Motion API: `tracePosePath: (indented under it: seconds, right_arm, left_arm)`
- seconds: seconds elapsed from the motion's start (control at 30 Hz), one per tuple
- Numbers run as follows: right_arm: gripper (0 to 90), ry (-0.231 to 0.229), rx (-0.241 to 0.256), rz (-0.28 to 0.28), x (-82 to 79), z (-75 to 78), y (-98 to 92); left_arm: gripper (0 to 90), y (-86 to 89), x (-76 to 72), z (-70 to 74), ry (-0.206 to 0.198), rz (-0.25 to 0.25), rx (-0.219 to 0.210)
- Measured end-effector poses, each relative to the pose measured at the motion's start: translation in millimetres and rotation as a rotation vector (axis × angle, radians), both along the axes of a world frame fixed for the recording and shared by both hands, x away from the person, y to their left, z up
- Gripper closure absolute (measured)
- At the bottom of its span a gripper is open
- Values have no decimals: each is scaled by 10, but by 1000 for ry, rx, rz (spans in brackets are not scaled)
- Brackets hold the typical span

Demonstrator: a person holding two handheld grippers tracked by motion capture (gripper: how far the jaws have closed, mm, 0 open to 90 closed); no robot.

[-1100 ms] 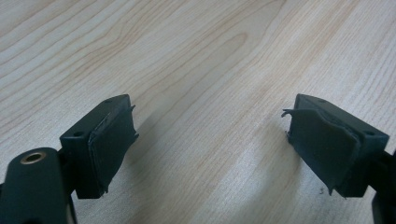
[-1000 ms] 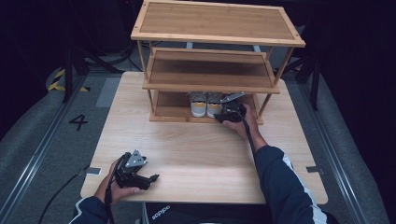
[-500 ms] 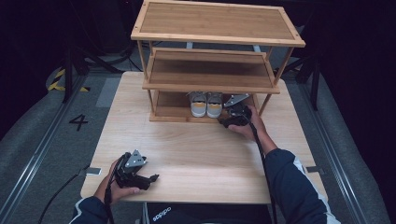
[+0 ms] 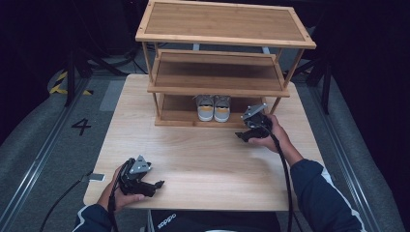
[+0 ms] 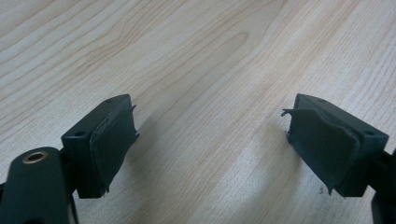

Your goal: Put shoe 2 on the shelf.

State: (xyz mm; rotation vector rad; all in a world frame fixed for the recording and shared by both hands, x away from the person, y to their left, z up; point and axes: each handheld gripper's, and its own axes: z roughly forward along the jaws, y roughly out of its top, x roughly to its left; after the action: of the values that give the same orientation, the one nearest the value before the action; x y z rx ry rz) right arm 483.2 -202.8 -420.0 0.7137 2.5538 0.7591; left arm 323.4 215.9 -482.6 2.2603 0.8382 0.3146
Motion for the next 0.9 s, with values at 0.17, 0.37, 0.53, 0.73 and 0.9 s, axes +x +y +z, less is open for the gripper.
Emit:
tracePosePath:
  seconds: [0.17, 0.37, 0.53, 0.73, 0.9]
  right_arm:
    - [333, 4, -45, 24, -133, 10, -114]
    - [334, 28, -47, 49, -309, 10, -237]
    - [326, 16, -58, 44, -462, 35, -385]
    - [320, -1, -50, 34, -615, 24, -552]
    - [318, 6, -36, 30, -738, -17, -678]
  left_arm:
    - [153, 2, -2, 0, -1, 1, -1]
    - [153, 1, -8, 0, -3, 7, 0]
    - [154, 1, -10, 1, -5, 6, 1]
    - [152, 1, -8, -1, -1, 4, -2]
    - [150, -2, -8, -2, 2, 5, -4]
